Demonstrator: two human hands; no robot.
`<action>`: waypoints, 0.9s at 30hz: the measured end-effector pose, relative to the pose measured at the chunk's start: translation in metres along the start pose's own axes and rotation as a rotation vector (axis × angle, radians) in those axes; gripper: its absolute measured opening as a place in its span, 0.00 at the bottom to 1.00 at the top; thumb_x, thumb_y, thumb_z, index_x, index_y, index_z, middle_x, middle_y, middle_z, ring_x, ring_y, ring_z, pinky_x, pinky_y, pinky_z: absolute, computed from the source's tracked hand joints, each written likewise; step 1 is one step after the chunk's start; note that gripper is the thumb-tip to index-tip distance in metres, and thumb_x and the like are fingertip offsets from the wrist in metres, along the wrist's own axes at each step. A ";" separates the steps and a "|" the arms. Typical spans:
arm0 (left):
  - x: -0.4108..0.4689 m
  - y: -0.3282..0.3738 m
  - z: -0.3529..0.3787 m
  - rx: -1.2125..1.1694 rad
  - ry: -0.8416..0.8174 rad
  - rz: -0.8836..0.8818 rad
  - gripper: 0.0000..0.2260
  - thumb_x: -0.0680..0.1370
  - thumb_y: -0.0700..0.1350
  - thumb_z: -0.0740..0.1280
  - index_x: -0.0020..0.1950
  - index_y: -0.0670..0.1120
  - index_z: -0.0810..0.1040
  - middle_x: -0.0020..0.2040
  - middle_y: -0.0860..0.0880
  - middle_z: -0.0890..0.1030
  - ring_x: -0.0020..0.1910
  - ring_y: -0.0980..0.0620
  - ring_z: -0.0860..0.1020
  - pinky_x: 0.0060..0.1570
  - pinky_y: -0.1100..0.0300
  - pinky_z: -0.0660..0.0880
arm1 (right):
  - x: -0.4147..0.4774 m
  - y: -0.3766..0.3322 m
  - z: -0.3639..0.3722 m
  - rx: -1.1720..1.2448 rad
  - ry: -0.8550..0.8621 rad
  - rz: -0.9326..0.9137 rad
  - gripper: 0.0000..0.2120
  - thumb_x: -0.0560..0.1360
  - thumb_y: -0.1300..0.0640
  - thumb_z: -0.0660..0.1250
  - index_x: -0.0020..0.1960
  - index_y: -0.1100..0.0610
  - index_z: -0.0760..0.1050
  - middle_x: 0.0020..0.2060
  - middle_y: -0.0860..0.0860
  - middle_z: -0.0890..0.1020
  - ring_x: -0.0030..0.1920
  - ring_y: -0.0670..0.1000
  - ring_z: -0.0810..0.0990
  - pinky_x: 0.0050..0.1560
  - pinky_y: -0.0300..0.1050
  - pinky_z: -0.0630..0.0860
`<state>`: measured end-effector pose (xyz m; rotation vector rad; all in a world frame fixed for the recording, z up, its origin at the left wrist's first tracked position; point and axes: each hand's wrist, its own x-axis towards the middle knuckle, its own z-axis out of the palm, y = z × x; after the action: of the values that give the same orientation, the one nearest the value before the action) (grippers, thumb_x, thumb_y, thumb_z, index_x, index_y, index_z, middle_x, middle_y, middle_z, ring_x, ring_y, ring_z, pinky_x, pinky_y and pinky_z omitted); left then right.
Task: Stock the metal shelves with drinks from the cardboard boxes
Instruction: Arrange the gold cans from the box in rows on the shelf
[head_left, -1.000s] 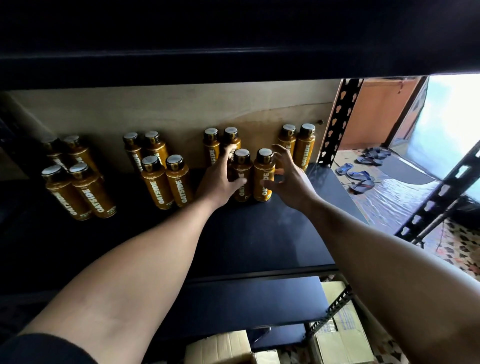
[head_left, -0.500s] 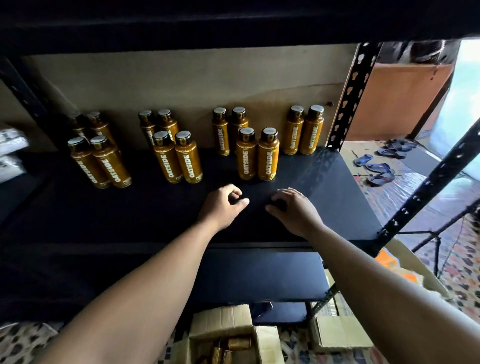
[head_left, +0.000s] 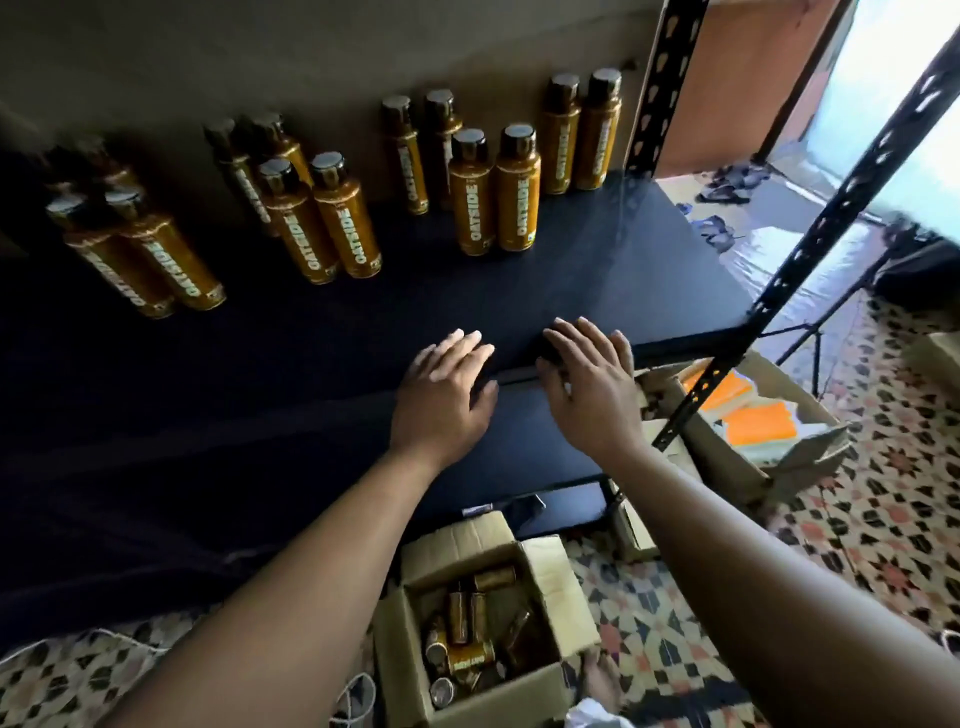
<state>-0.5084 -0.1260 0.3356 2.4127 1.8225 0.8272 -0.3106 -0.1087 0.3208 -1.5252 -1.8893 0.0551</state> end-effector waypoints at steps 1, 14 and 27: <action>-0.006 -0.004 0.001 0.017 0.003 0.044 0.21 0.79 0.51 0.63 0.69 0.44 0.78 0.71 0.45 0.76 0.74 0.45 0.71 0.72 0.50 0.60 | -0.007 -0.004 0.003 -0.021 0.013 0.016 0.21 0.81 0.48 0.62 0.71 0.54 0.77 0.72 0.50 0.76 0.76 0.56 0.68 0.78 0.58 0.57; -0.156 -0.043 0.044 -0.292 -0.509 -0.143 0.22 0.78 0.51 0.68 0.71 0.47 0.76 0.68 0.45 0.78 0.70 0.42 0.72 0.70 0.49 0.68 | -0.161 -0.014 0.048 0.202 -0.867 0.530 0.24 0.82 0.45 0.65 0.76 0.50 0.69 0.64 0.53 0.82 0.61 0.53 0.80 0.53 0.43 0.71; -0.364 -0.135 0.271 -0.341 -1.149 -0.713 0.29 0.80 0.56 0.68 0.79 0.56 0.63 0.69 0.50 0.75 0.60 0.51 0.75 0.52 0.55 0.74 | -0.346 0.110 0.242 0.104 -1.259 0.500 0.20 0.81 0.44 0.66 0.71 0.49 0.73 0.59 0.53 0.84 0.51 0.51 0.81 0.46 0.42 0.74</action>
<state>-0.5851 -0.3264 -0.0864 1.2915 1.5719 -0.2754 -0.3246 -0.2850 -0.0776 -2.0490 -2.1724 1.6286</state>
